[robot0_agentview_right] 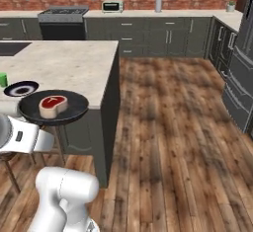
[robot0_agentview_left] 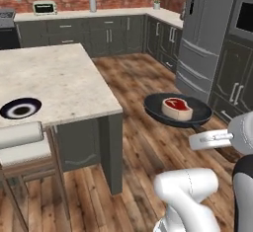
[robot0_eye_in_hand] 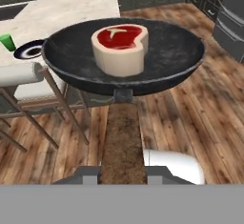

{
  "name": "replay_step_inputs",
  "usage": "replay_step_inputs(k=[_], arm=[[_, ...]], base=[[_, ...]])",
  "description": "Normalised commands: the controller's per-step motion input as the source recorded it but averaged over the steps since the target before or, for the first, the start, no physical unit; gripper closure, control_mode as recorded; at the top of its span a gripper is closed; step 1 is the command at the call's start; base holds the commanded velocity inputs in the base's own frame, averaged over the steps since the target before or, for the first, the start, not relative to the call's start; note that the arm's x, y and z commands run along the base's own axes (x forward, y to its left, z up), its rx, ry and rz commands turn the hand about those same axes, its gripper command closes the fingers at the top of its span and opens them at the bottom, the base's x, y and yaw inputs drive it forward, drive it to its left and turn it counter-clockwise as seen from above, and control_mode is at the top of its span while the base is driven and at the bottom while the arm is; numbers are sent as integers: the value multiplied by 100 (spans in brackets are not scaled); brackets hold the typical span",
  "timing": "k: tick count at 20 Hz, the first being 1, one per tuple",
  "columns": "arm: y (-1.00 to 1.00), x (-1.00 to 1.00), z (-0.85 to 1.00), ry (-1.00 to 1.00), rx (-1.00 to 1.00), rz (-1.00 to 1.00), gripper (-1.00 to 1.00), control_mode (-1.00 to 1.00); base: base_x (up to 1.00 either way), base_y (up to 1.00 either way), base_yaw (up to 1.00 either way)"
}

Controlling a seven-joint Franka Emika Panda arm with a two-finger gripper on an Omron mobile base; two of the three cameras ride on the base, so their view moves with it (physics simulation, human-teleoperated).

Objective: Pick up the pan with the steak in it and place it on the dining table. Then place the steak on the plate.

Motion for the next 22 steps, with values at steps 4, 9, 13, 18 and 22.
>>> replay_step_inputs(k=[4, 9, 13, 18, 22], arm=[[0, 0, 0, 0, 0, 0, 100, 100], [0, 0, 0, 0, 0, 0, 100, 100], [0, 0, 0, 0, 0, 0, 100, 100], [0, 0, 0, 0, 0, 0, 100, 100], [0, 0, 0, 0, 0, 0, 100, 100]], base=[[-3, 99, -2], [3, 83, -3], [42, 20, -5], [95, 24, -4], [100, 28, 0]])
